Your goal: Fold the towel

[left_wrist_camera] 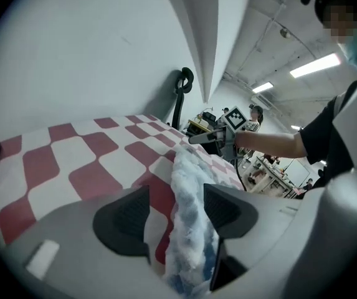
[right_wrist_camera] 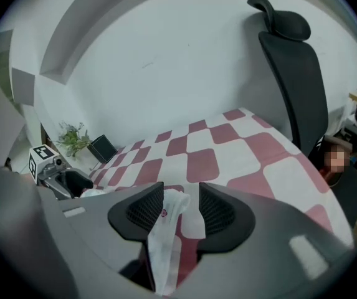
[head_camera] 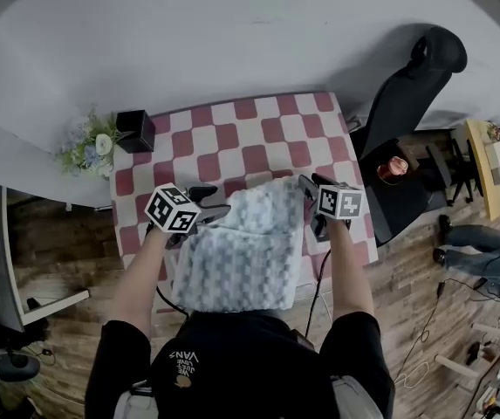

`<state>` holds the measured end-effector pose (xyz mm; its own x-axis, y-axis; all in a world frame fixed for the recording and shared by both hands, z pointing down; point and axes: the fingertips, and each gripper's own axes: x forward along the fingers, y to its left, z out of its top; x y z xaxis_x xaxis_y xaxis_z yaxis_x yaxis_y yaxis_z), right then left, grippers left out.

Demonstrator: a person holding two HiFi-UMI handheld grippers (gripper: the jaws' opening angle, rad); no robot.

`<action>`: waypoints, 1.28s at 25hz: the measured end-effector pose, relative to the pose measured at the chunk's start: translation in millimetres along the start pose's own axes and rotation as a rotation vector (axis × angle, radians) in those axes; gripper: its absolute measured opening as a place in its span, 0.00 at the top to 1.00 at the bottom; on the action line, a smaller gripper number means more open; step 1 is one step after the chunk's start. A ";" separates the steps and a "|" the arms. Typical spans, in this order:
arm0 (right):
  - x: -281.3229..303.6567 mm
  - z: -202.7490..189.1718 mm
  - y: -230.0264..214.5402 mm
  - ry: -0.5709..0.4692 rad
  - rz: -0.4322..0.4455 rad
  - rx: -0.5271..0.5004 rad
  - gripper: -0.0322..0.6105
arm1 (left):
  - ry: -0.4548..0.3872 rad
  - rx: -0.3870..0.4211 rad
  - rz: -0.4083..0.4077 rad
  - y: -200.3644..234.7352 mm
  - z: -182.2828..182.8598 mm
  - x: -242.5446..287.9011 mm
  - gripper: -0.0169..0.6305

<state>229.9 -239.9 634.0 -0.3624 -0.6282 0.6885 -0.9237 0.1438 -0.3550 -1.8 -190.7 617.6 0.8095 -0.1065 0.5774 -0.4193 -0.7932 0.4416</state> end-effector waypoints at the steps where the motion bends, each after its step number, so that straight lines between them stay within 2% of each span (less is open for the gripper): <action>1: 6.5 -3.1 -1.7 0.018 0.011 0.007 0.69 | 0.016 -0.012 -0.014 -0.5 -2.0 4.6 0.59; 5: 22.2 -13.0 1.7 0.063 0.057 0.017 0.70 | 0.087 -0.010 -0.033 -2.0 -11.8 16.4 0.60; 6: 21.8 -12.8 4.1 0.061 0.062 0.013 0.72 | 0.096 -0.006 -0.034 -2.4 -12.6 18.3 0.64; 9: 10.2 -5.0 16.2 0.017 0.090 -0.011 0.83 | 0.101 0.016 -0.026 -3.3 -10.6 18.6 0.88; 11: -0.5 -2.2 23.9 -0.026 0.131 -0.024 0.86 | 0.103 0.057 -0.013 -6.5 -7.8 13.5 0.91; 14: -26.5 6.4 31.8 -0.119 0.153 -0.037 0.89 | 0.101 0.202 0.054 -14.8 -0.3 -1.0 0.92; 17: -64.4 12.0 39.2 -0.246 0.163 -0.044 0.89 | 0.096 0.431 0.182 -30.2 9.8 -21.2 0.93; 20: -101.8 -4.1 39.0 -0.315 0.150 -0.036 0.89 | 0.092 0.640 0.298 -48.3 8.8 -38.8 0.93; 22: -118.7 -25.8 35.3 -0.310 0.131 -0.021 0.89 | 0.091 0.716 0.319 -59.9 0.6 -44.6 0.93; 24: -127.2 -53.7 29.3 -0.271 0.105 -0.003 0.89 | 0.119 0.751 0.292 -69.9 -14.3 -42.8 0.93; 27: -127.6 -97.8 20.6 -0.181 0.048 0.017 0.89 | 0.184 0.782 0.190 -85.4 -39.2 -31.7 0.93; 31: -126.6 -134.3 15.1 -0.110 -0.012 0.029 0.90 | 0.240 0.762 0.017 -107.5 -60.1 -22.9 0.92; 32: -126.8 -140.0 13.6 -0.100 -0.024 0.034 0.90 | 0.236 0.744 -0.014 -110.5 -60.9 -23.2 0.89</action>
<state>245.9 -51.2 630.4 -0.3246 -0.7043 0.6313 -0.9267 0.1031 -0.3614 0.8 -64.0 597.3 0.6685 -0.0296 0.7431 0.0431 -0.9960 -0.0785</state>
